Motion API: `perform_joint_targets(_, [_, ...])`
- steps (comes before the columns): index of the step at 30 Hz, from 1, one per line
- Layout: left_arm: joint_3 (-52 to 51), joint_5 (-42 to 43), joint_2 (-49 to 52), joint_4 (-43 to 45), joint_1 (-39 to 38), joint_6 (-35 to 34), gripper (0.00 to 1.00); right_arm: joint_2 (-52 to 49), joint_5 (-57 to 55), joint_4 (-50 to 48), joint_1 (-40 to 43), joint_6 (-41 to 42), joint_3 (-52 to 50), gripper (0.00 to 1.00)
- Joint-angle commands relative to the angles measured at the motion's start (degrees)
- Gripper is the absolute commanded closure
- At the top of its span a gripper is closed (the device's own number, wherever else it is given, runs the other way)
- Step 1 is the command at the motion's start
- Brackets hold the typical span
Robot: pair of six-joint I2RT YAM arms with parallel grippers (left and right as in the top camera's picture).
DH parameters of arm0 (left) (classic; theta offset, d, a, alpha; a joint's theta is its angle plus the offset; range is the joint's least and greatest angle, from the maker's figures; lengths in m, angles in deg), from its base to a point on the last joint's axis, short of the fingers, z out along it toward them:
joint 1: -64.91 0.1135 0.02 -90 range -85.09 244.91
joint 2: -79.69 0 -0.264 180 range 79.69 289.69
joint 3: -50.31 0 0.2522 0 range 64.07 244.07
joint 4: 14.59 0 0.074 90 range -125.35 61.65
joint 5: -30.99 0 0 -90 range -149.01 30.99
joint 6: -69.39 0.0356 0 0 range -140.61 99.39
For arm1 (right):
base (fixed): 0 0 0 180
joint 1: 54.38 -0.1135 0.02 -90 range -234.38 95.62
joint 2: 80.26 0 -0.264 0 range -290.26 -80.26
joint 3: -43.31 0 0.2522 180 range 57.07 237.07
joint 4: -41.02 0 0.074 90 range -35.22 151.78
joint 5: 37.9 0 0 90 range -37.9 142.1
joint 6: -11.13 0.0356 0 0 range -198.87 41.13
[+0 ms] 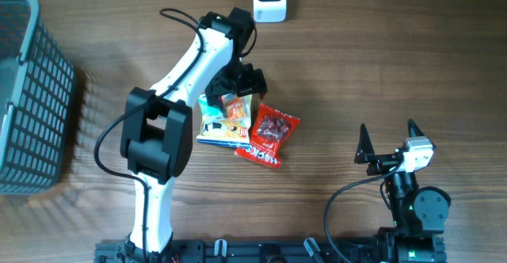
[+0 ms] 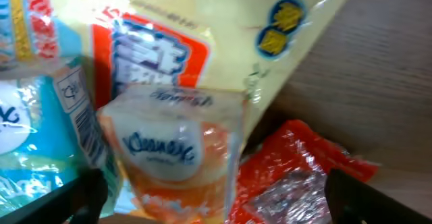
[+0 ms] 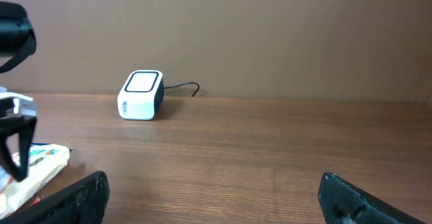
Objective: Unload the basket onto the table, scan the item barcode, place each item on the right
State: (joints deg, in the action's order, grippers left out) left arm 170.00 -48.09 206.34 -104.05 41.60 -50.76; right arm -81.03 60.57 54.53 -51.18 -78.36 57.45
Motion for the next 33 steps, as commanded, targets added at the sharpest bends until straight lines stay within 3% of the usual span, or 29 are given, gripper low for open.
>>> perform_joint_targets(1, [3.56,-1.46,-2.38,-4.17,3.85,1.49,0.0,0.35,-0.61,-0.24,0.24,-0.42,-0.09,0.0])
perform_joint_targets(9, [19.67,-1.4,-12.2,-18.05,16.92,2.32,0.0,0.35,-0.61,-0.24,0.24,-0.42,-0.09,0.0])
perform_joint_targets(22, [20.31,-9.11,-37.81,-20.81,40.22,2.97,0.0,0.35,-0.61,-0.24,0.24,-0.42,-0.09,0.0])
perform_joint_targets(33, [20.31,-10.38,-40.61,-20.79,42.49,2.95,0.0,0.35,-0.61,-0.24,0.24,-0.42,-0.09,0.0])
